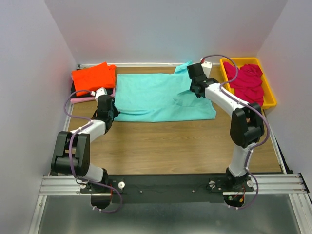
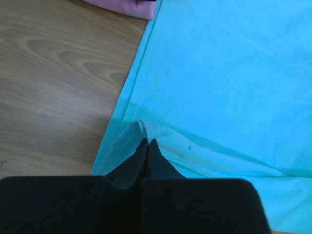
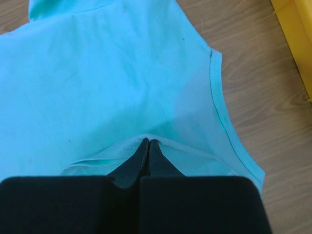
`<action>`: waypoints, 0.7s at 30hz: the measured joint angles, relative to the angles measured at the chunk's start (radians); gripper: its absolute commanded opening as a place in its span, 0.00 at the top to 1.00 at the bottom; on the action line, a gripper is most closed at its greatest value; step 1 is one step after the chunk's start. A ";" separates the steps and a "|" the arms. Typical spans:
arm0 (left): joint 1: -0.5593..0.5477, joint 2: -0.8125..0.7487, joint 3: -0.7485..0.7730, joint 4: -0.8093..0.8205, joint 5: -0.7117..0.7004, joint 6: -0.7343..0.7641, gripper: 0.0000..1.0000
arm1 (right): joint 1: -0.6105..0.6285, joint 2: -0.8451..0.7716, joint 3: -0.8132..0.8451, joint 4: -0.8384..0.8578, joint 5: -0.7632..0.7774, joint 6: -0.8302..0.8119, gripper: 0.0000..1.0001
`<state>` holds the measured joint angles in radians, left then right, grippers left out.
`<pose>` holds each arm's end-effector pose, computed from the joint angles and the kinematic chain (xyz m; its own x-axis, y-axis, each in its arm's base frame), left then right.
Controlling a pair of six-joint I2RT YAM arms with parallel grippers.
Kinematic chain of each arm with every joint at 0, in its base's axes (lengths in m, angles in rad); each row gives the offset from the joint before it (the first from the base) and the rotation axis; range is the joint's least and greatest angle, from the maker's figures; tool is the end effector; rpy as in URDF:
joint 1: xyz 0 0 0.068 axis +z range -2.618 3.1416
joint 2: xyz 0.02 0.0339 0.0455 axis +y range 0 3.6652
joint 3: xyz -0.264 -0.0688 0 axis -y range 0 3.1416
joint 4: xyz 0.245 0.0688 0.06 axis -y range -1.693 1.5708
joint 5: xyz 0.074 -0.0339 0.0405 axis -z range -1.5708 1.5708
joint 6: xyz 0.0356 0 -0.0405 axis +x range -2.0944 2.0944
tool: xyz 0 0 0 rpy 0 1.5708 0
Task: Fold and stack the t-shirts
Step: Fold the tshirt
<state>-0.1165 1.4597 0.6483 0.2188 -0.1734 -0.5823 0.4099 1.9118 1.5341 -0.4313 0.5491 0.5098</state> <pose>0.2921 -0.0280 0.1786 -0.4481 -0.4930 -0.7458 -0.3282 0.8667 -0.3757 0.4020 0.1544 0.2522 -0.5839 0.2001 -0.7868 0.3155 0.9489 0.0072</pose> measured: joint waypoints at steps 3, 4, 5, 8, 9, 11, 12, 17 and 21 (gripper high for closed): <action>0.016 0.037 0.033 0.003 0.007 0.007 1.00 | -0.006 0.024 0.041 0.008 -0.005 -0.015 0.99; 0.021 0.054 0.046 0.004 0.009 0.010 1.00 | -0.007 0.032 0.050 0.011 -0.006 -0.018 0.99; 0.024 0.067 0.055 0.004 0.009 0.011 1.00 | -0.009 0.043 0.062 0.014 -0.008 -0.022 1.00; 0.030 0.127 0.100 0.005 0.018 0.016 1.00 | -0.017 0.070 0.083 0.018 -0.011 -0.029 0.99; 0.030 0.148 0.114 0.004 0.022 0.018 1.00 | -0.021 0.079 0.087 0.019 -0.011 -0.032 0.99; 0.030 0.173 0.133 0.004 0.025 0.021 1.00 | -0.027 0.089 0.092 0.019 -0.012 -0.033 0.99; 0.030 0.185 0.143 0.004 0.026 0.023 1.00 | -0.032 0.094 0.097 0.019 -0.012 -0.034 0.99; 0.031 0.224 0.189 0.000 0.033 0.034 1.00 | -0.045 0.098 0.115 0.019 -0.012 -0.041 0.99; 0.031 0.254 0.245 -0.010 0.032 0.040 1.00 | -0.052 0.100 0.130 0.019 -0.012 -0.046 0.99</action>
<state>-0.0856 1.7138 0.8928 0.2085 -0.1410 -0.5419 0.3576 2.0117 1.6642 -0.4118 0.5373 0.4641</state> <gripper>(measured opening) 0.007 0.006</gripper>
